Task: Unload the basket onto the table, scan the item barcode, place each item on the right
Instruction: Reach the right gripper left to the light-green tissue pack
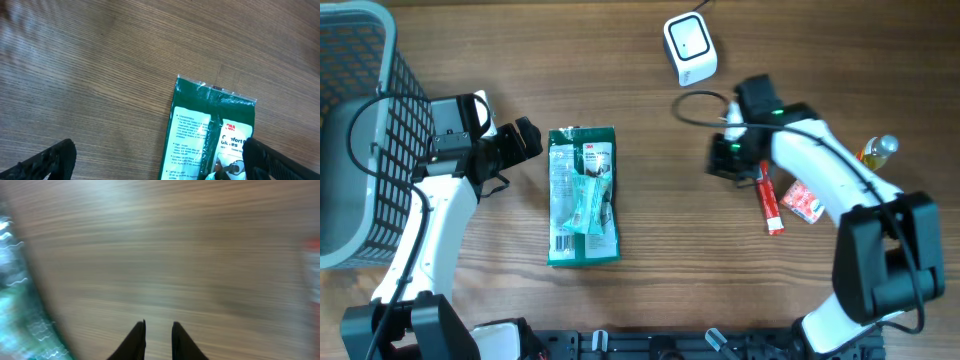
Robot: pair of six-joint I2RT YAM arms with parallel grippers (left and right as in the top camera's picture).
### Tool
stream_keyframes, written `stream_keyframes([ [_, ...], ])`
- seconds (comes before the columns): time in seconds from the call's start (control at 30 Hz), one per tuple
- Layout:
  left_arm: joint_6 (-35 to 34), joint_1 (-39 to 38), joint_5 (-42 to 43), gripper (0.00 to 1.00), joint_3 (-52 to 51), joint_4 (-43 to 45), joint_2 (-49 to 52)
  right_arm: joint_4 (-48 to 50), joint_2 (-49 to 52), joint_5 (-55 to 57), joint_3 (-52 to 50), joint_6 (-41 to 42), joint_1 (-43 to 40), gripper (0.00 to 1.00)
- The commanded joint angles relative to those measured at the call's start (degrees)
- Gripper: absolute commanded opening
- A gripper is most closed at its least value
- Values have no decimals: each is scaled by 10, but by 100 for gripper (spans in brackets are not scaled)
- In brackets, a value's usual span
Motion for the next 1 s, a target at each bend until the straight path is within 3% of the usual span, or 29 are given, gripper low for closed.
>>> stream_keyframes([
  [0.0,7,3,-3,100,3,2,-3,80,5,-80,5,21,102,30],
  [0.03,7,3,-3,100,3,2,-2,102,5,-65,4,38,126,33],
  [0.13,7,3,-3,100,3,2,-2,177,9,20,-3,109,207,55],
  [0.4,7,3,-3,100,3,2,-2,291,89,78,-3,186,310,57],
  [0.47,7,3,-3,100,3,2,-2,294,108,78,-3,211,315,52],
  [0.6,7,3,-3,100,3,2,-2,298,110,78,-3,210,315,7],
  [0.8,7,3,-3,100,3,2,-2,278,30,74,-2,192,276,4],
  [0.97,7,3,-3,100,3,2,-2,182,-33,83,-2,192,204,4],
])
